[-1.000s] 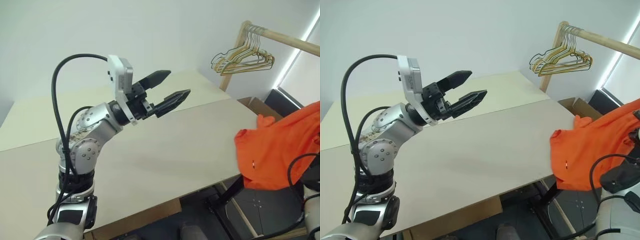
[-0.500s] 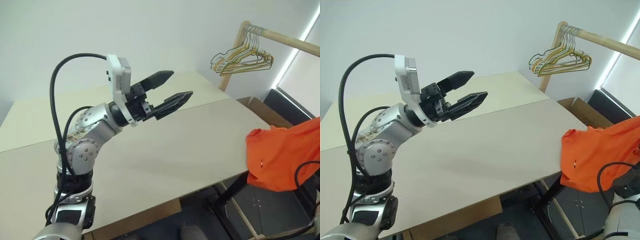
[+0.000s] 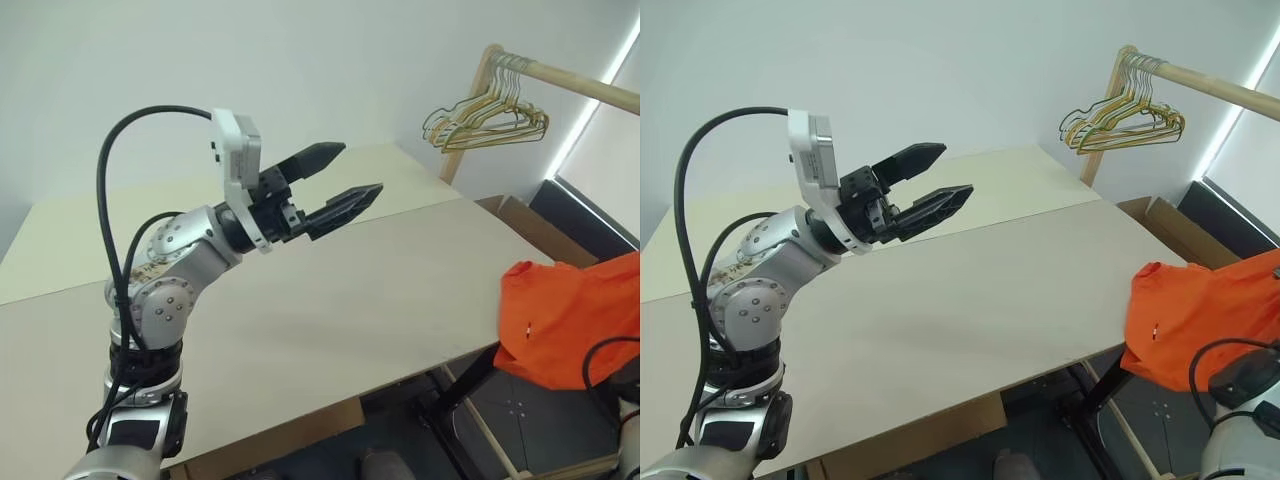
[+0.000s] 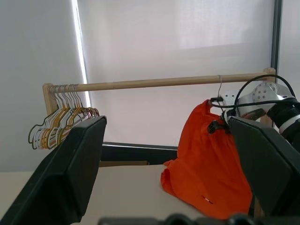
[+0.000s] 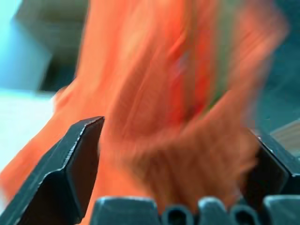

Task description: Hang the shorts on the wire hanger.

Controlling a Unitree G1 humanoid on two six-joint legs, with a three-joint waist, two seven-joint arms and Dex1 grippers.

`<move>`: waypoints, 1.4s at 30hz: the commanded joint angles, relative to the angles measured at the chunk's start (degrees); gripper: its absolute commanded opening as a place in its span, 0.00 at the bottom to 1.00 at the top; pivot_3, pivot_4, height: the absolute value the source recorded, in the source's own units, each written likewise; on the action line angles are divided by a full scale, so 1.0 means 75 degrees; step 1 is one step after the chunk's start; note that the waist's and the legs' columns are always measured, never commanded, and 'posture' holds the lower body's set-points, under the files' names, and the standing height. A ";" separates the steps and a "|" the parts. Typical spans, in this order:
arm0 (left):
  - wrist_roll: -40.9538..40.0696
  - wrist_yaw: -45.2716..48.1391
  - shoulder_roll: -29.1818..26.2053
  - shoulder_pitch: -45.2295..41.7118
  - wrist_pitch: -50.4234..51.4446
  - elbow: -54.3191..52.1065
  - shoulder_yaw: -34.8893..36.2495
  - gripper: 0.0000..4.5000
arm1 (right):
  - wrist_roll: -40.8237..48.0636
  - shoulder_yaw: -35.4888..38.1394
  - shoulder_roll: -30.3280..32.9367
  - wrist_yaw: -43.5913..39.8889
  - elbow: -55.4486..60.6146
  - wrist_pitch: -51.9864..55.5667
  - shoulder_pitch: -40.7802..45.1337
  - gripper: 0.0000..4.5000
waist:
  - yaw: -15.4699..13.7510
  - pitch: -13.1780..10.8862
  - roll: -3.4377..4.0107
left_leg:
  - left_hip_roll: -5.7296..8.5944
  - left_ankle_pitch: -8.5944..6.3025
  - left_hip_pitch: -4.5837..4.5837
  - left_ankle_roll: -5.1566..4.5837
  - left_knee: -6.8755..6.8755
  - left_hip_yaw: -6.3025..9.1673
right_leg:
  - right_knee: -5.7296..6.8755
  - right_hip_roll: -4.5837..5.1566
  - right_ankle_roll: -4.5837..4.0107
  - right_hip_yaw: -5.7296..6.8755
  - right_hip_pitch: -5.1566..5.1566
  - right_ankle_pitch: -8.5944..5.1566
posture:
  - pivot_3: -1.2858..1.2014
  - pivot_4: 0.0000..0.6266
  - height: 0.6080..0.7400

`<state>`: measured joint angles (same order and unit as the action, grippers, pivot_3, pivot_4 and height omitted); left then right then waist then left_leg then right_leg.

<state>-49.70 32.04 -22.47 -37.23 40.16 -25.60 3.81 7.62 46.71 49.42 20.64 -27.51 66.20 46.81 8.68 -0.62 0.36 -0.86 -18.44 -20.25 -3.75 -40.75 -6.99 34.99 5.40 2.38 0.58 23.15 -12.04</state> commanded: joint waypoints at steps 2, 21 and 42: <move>-0.0077 -0.0024 -0.0064 -0.0025 -0.0066 -0.0228 0.0094 1.00 | -0.0776 -0.0696 -0.0137 0.0723 0.1332 -0.1514 -0.0198 0.99 | 0.0001 -0.0001 0.0011 | 0.0000 0.0001 0.0002 0.0002 0.0000 0.0000 | 0.0002 0.0000 0.0002 -0.0001 0.0000 -0.0001 | 0.45 0.00 1.00; 0.1437 -0.0194 -0.1580 0.1217 -0.0415 -0.0338 0.0332 1.00 | 0.0863 -0.4774 -0.1861 -0.4045 0.5724 -0.4440 -0.0755 0.99 | -0.0264 -0.0024 -0.0009 | -0.0013 0.0010 0.0016 0.0019 0.0008 -0.0005 | 0.0014 -0.0015 0.0004 0.0000 0.0003 0.0003 | 0.53 0.00 1.00; 0.1281 -0.0147 -0.2864 0.3800 -0.0010 -0.2111 0.1795 1.00 | 0.1924 -0.6751 -0.1191 -0.9343 0.6048 -0.5025 -0.1876 0.99 | -0.1896 -0.0084 -0.0087 | 0.0002 0.0023 -0.0133 0.0050 0.0006 0.0027 | -0.0001 -0.0010 -0.0020 0.0099 0.0132 0.0002 | 0.62 0.00 1.00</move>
<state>-40.32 31.87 -43.17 -8.52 40.14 -39.76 15.09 21.54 -4.99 40.26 -48.43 17.36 30.31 30.96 -5.54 -1.25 -0.30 -0.85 -18.26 -21.25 -3.37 -40.70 -6.77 34.99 5.32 2.22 1.33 24.14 -12.02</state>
